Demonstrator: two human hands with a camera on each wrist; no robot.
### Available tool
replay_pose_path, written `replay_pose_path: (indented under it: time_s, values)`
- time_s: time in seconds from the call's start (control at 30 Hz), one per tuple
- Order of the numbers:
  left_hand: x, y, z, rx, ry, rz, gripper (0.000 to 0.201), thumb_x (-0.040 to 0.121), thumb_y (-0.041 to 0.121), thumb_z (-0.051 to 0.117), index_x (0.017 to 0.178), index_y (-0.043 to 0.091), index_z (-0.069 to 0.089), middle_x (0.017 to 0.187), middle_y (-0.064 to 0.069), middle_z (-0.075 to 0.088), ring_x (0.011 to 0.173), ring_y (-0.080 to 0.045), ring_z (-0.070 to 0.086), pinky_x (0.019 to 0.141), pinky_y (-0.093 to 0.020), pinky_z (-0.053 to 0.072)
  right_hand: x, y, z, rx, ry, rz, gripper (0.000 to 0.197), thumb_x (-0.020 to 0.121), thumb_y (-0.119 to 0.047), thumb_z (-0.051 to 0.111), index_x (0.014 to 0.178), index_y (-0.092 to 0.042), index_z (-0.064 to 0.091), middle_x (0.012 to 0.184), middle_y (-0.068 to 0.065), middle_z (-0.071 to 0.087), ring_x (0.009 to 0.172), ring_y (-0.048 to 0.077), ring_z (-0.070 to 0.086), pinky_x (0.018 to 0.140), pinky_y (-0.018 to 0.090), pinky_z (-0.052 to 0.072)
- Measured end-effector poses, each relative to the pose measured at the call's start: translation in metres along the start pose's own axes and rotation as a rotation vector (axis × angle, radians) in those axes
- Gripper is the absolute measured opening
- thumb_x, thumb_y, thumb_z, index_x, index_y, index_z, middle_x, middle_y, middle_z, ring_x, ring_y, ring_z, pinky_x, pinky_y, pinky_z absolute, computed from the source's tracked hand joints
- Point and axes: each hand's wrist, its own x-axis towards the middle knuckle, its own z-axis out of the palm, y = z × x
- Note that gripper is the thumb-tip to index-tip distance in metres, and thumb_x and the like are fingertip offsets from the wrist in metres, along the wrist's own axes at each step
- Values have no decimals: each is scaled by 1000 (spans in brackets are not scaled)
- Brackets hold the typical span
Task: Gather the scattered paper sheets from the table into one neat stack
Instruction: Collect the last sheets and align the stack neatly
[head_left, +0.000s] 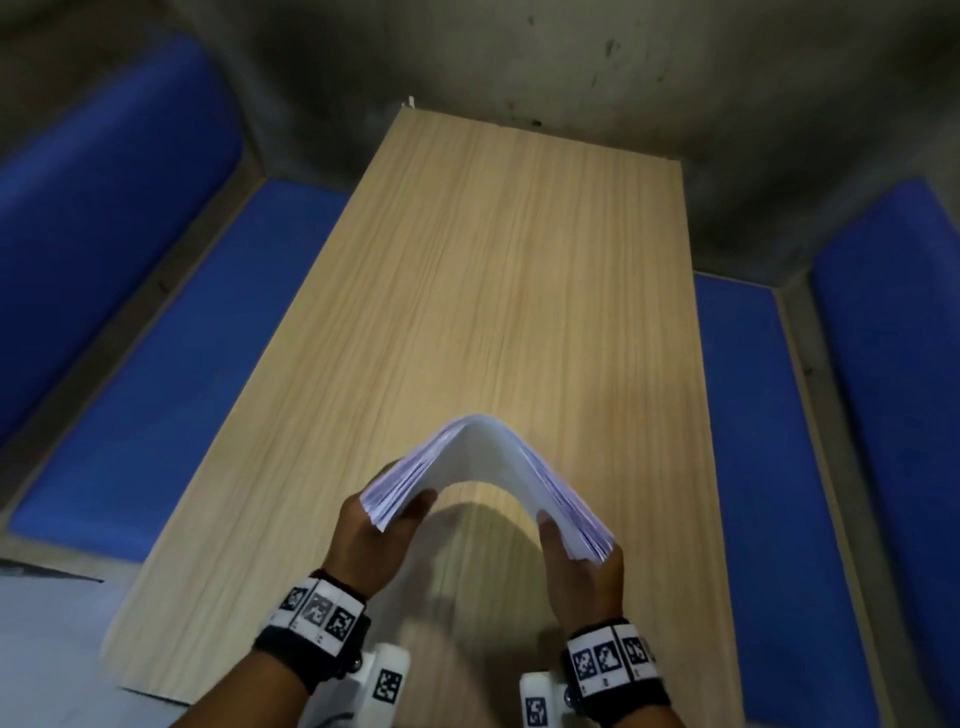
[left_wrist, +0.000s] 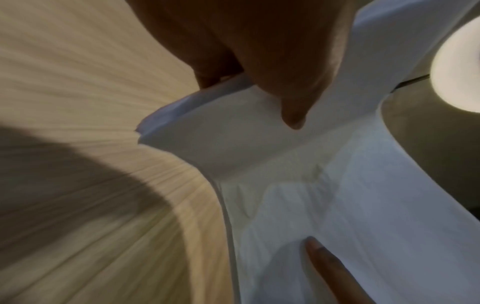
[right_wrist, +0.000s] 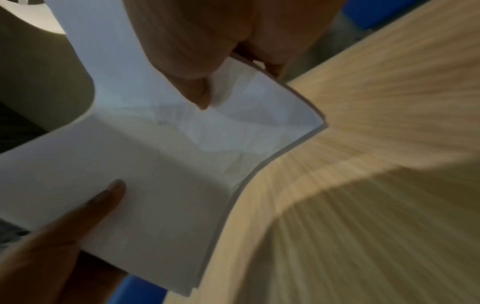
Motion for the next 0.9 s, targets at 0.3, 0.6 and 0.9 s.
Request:
replay_pose_path:
  time_s: [0.3, 0.6, 0.9]
  values:
    - [-2, -40, 8, -130, 71, -159, 11, 85, 11, 79, 88, 21, 75, 70, 30, 73, 71, 16, 67, 64, -4, 49, 13, 43, -3, 8, -7, 234, 35, 80, -20, 79, 109, -12, 59, 93, -6, 65, 77, 3, 65, 55, 1, 45]
    - [-5, -68, 8, -106, -21, -194, 24, 79, 17, 85, 92, 35, 75, 82, 38, 71, 80, 16, 67, 68, -9, 51, 11, 62, -2, -21, -9, 244, 56, 71, -28, 84, 118, -11, 59, 100, -2, 66, 89, 9, 63, 77, 27, 54]
    - [-7, -77, 5, 18, -65, -198, 17, 80, 26, 84, 90, 33, 71, 74, 38, 70, 79, 20, 65, 75, -23, 51, 6, 56, -11, -26, -60, 171, 17, 80, -18, 78, 91, -27, 67, 92, -7, 70, 71, -20, 61, 71, 13, 50]
